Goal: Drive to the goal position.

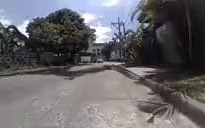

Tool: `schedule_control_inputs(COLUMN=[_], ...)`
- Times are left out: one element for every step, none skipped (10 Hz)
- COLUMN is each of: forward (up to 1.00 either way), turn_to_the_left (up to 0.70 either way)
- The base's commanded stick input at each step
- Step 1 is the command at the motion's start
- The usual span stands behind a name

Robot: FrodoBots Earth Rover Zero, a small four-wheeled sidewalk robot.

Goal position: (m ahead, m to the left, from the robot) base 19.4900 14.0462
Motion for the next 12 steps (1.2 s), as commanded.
schedule_control_inputs(forward=[0.96,0.96,0.96,0.96,0.96,0.96,0.96,0.96,0.96,0.96,0.96,0.96], turn_to_the_left=[0.0,0.0,0.0,0.0,0.0,-0.01,-0.02,-0.02,-0.02,-0.02,-0.03,-0.03])
